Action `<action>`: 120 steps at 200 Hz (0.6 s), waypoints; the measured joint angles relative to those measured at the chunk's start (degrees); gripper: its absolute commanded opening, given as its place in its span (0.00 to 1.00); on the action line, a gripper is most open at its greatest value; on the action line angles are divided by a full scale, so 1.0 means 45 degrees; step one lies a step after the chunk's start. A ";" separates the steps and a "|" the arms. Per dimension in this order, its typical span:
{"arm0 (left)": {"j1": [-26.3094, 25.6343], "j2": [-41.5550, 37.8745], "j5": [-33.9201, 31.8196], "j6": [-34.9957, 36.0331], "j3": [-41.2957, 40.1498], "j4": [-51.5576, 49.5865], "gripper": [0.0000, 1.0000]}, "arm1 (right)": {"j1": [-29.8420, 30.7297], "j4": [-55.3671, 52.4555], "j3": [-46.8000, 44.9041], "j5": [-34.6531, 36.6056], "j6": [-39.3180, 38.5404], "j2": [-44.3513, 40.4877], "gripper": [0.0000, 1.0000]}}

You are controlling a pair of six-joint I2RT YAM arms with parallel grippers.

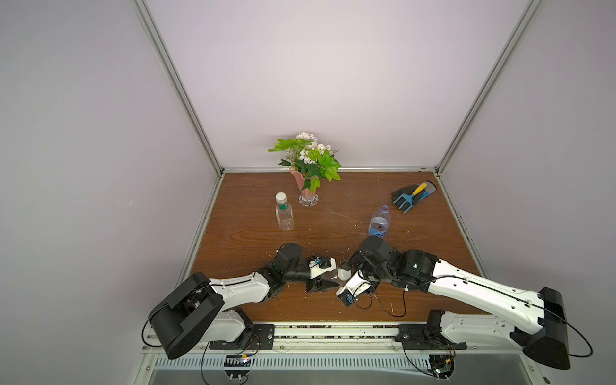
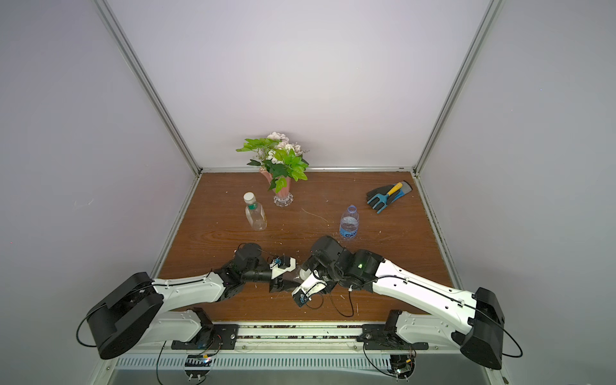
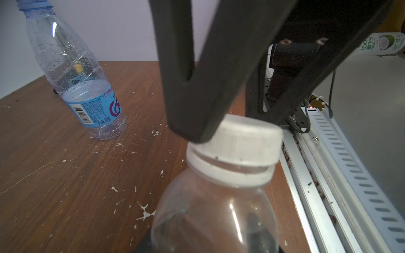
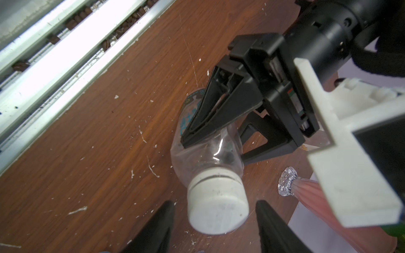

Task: Screw on the bottle caps
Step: Screw the bottle cap onto the plastic bottle.

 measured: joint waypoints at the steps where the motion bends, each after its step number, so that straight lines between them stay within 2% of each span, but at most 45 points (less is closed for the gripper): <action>1: -0.0005 0.0000 0.0000 -0.0005 0.0000 0.0000 0.13 | 0.0000 0.0000 0.0000 0.0005 -0.0005 0.0015 0.63; 120: -0.0141 -0.0005 0.0029 -0.0010 0.0053 -0.0155 0.14 | -0.0005 -0.0034 0.0000 0.0379 -0.0155 0.0238 0.47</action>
